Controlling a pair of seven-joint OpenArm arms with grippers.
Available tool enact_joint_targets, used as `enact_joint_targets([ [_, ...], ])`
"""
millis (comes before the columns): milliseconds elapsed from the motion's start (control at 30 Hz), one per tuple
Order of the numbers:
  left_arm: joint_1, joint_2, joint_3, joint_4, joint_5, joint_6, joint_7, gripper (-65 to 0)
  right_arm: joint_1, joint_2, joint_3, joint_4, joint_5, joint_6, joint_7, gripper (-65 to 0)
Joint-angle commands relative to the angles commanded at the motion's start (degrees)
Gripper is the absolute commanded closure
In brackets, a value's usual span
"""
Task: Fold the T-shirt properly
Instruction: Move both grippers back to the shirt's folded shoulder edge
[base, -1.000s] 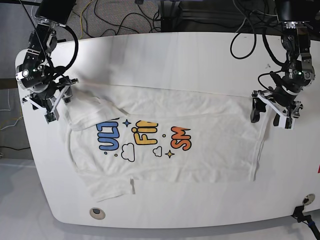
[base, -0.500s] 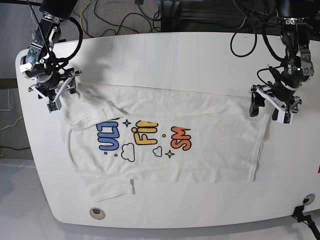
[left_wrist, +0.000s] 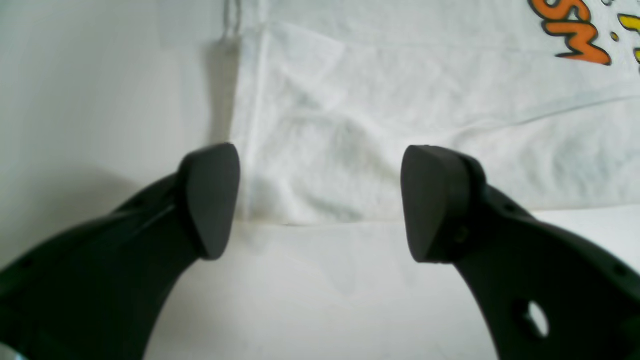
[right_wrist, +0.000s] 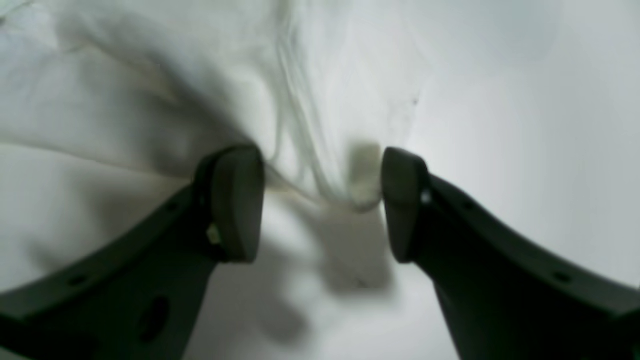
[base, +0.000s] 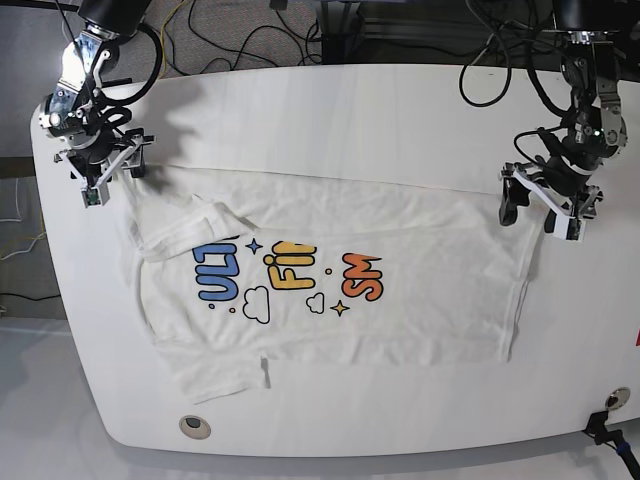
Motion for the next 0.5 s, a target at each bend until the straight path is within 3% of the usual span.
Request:
enact_joint_targets([
  [167, 0.0, 0.18, -3.43, 0.7, -0.09, 0.0, 0.0, -47.9, 0.0, -0.18, 0.09, 0.0, 0.0, 0.09, 0.09, -33.9],
  [433, -0.09, 0.26, -6.51, 1.14, -0.18, 0.0, 0.0, -47.9, 0.0, -0.26, 0.0, 0.0, 0.09, -0.18, 0.18, -0.5],
  [500, -0.09, 1.32, -8.88, 0.7, 0.0, 0.0, 0.0, -47.9, 0.0, -0.26, 0.0, -0.09, 0.09, -0.18, 0.18, 0.0],
])
